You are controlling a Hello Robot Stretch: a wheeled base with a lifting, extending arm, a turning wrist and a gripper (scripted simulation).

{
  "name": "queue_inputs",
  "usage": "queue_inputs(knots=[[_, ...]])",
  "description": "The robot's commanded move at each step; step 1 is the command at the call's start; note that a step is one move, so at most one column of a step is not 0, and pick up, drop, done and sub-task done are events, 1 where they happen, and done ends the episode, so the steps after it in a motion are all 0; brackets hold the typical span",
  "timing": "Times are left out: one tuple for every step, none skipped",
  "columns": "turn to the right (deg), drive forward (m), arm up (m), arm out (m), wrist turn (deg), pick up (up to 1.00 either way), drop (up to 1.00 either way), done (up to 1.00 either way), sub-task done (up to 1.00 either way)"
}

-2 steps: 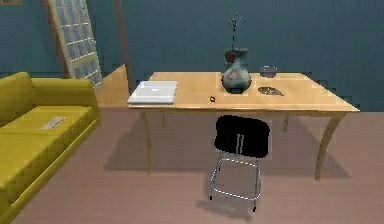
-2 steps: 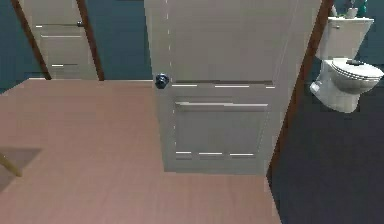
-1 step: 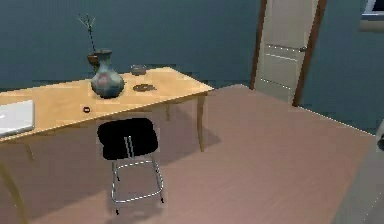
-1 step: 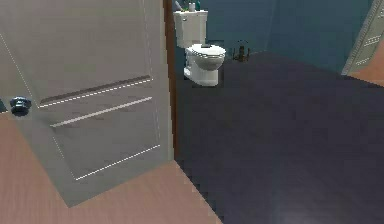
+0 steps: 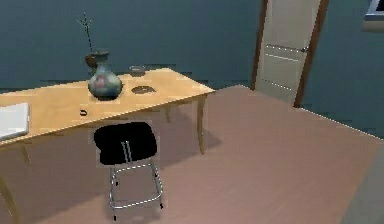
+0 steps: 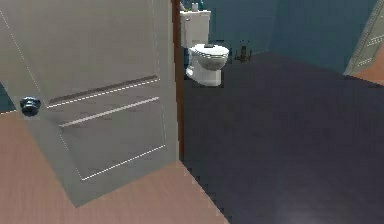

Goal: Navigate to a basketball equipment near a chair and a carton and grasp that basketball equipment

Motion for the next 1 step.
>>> queue_inputs(knots=[[-45.0,0.0,0.0,0.0,0.0,0.0,0.0,0.0,0.0]])
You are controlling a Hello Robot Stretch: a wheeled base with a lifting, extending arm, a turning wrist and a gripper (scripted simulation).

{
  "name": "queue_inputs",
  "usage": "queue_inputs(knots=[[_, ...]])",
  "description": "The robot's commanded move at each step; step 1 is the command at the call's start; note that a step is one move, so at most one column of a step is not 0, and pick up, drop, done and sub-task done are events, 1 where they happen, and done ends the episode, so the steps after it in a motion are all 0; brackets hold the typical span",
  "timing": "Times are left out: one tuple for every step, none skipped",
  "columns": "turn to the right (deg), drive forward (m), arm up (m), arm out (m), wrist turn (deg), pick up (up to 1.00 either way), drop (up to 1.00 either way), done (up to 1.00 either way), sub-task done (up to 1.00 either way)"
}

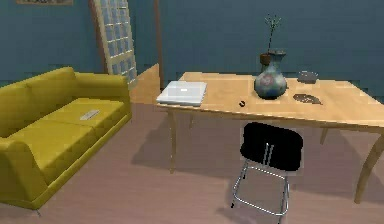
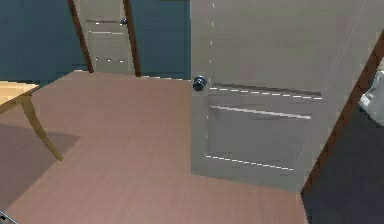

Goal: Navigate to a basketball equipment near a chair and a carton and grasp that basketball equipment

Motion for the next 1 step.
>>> queue_inputs(knots=[[-12.0,0.0,0.0,0.0,0.0,0.0,0.0,0.0,0.0]])
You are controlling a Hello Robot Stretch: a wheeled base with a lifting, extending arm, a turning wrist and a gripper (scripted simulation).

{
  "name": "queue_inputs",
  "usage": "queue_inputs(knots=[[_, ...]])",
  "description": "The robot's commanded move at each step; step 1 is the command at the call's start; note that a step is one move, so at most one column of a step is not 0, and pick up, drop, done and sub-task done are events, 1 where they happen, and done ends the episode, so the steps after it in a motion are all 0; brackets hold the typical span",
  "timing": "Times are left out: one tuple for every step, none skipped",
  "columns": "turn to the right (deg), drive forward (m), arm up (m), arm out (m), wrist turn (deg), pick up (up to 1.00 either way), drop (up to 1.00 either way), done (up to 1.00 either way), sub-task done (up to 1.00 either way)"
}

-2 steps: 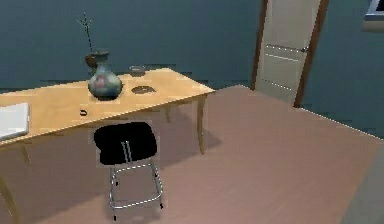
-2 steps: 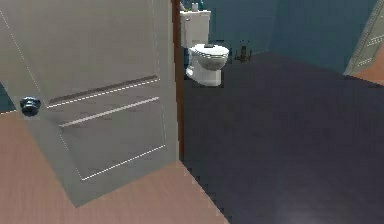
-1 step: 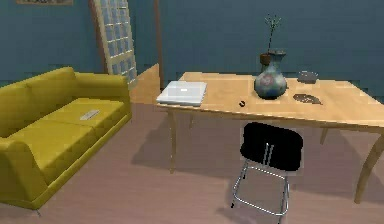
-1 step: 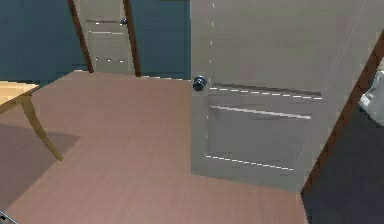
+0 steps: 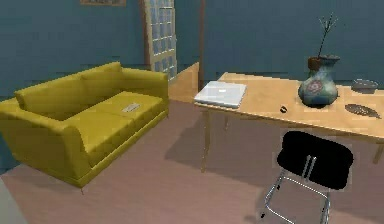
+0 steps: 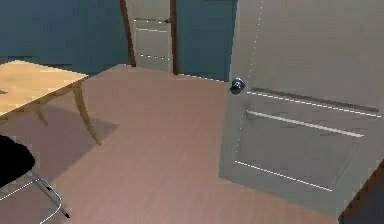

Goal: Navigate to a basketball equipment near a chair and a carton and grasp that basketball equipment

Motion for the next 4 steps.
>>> queue_inputs(knots=[[-3.0,0.0,0.0,0.0,0.0,0.0,0.0,0.0,0.0],[0.0,1.0,0.0,0.0,0.0,0.0,0.0,0.0,0.0],[0.0,0.35,0.0,0.0,0.0,0.0,0.0,0.0,0.0],[9.0,0.0,0.0,0.0,0.0,0.0,0.0,0.0,0.0]])
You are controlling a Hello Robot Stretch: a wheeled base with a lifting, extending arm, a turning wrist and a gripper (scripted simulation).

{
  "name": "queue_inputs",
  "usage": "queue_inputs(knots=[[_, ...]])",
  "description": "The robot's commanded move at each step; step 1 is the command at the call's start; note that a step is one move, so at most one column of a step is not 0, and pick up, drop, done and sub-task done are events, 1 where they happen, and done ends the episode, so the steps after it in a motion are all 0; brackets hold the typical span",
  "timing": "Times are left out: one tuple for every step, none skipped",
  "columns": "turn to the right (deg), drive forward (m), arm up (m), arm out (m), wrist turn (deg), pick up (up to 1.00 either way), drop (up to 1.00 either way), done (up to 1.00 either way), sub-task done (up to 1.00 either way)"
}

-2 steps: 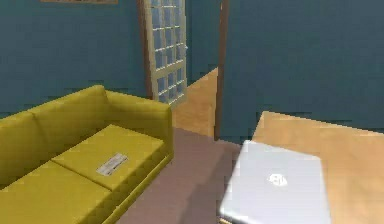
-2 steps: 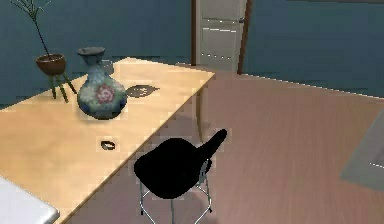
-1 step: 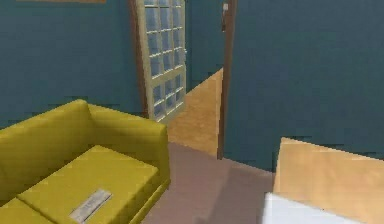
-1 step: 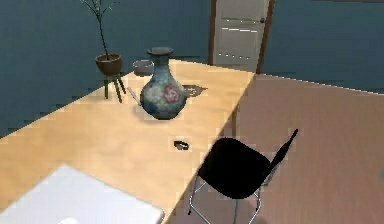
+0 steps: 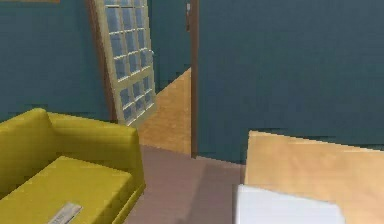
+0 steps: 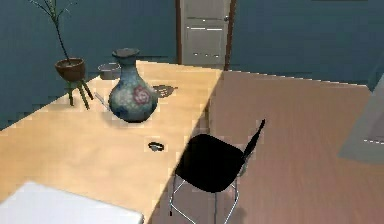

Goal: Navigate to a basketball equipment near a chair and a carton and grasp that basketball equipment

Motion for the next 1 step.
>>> queue_inputs(knots=[[0.0,1.0,0.0,0.0,0.0,0.0,0.0,0.0,0.0]])
